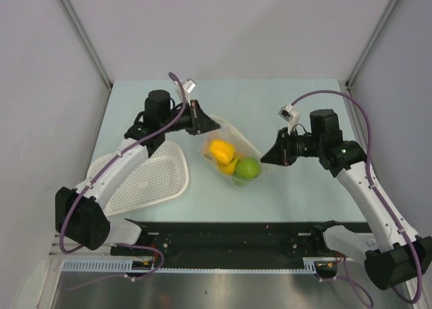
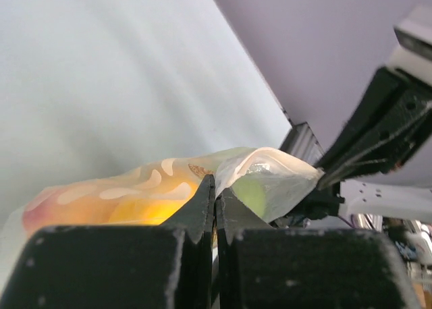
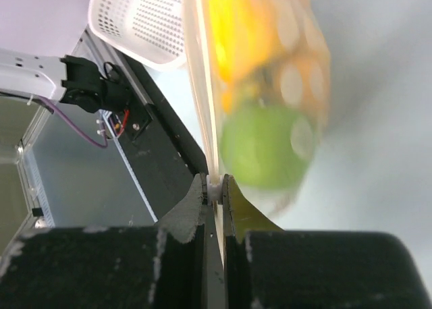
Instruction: Open the zip-top bag and remove the fake food
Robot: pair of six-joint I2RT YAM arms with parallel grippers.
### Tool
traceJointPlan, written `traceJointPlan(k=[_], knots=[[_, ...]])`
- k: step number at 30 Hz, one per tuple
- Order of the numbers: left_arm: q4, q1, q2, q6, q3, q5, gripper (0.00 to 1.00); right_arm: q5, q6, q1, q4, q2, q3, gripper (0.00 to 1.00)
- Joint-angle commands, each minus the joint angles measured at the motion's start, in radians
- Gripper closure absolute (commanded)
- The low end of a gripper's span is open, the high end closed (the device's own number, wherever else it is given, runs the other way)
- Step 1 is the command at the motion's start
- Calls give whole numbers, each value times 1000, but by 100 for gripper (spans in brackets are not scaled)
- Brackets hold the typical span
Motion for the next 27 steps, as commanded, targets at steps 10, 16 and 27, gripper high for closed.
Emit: traceJointPlan(k=[10,16,27], knots=[[63,55,45,37,71,90,100,125,153,0,-81,-229,-200,81],[37,24,53,102,82,202,100,162,173,0,-67,-148,-129,44],[8,-23,45,139,58,207,100,110,98,22,-43,114,122,40]])
